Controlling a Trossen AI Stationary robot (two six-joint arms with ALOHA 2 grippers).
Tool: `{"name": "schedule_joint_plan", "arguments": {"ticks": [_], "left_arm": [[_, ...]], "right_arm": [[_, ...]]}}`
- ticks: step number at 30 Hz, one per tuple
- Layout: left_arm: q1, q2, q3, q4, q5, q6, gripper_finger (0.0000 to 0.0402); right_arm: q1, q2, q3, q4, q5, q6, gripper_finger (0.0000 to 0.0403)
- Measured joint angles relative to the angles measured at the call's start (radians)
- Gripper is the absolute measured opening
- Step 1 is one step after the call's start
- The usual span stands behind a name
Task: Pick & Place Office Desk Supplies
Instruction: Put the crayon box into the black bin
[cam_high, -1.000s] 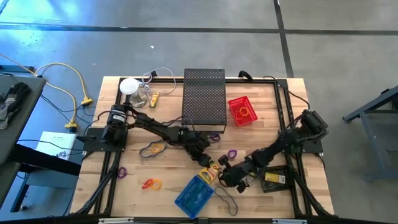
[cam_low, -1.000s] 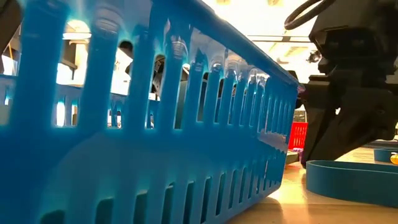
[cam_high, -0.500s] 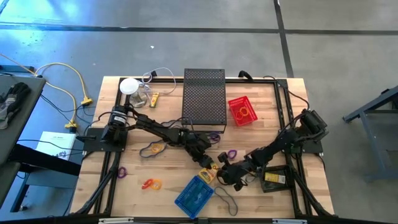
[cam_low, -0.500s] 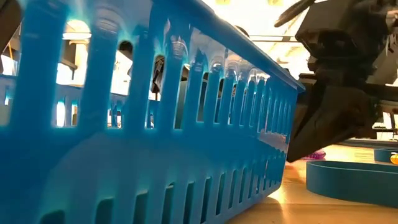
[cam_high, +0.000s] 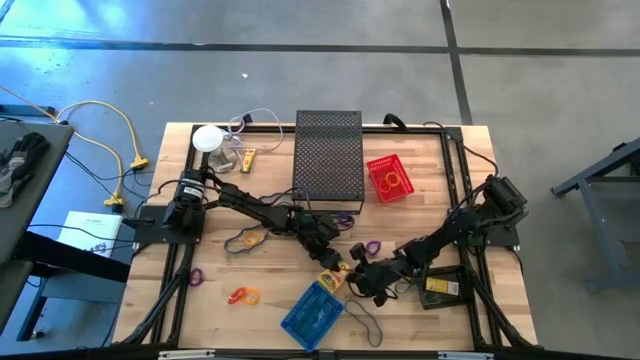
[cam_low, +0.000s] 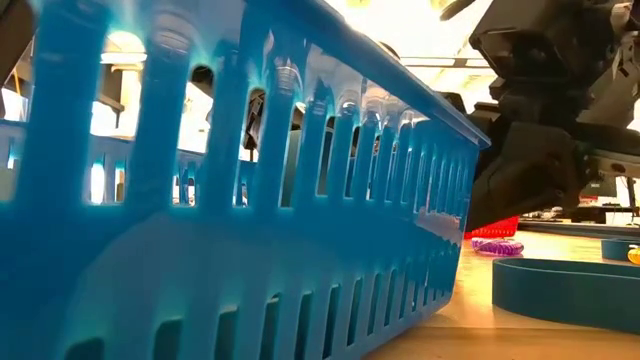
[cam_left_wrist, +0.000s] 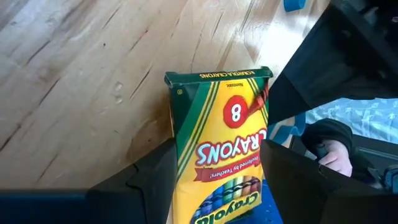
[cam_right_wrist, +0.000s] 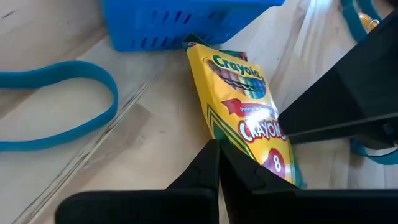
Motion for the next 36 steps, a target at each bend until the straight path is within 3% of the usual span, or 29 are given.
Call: {"name": "schedule_joint_plan", "arguments": {"ticks": [5, 36], "left_arm": [[-0.003, 0.0, 0.0, 0.004, -0.026, 0.005, 0.0218], [0.001, 0.0, 0.002, 0.0, -0.041, 0.009, 0.0218]], "right_arm": [[-0.006, -0.002, 0.003, 0.014, 0.05, -0.002, 0.0002], [-0.01, 0.0, 0.002, 0.004, 0.027, 0.022, 0.0002]]}}
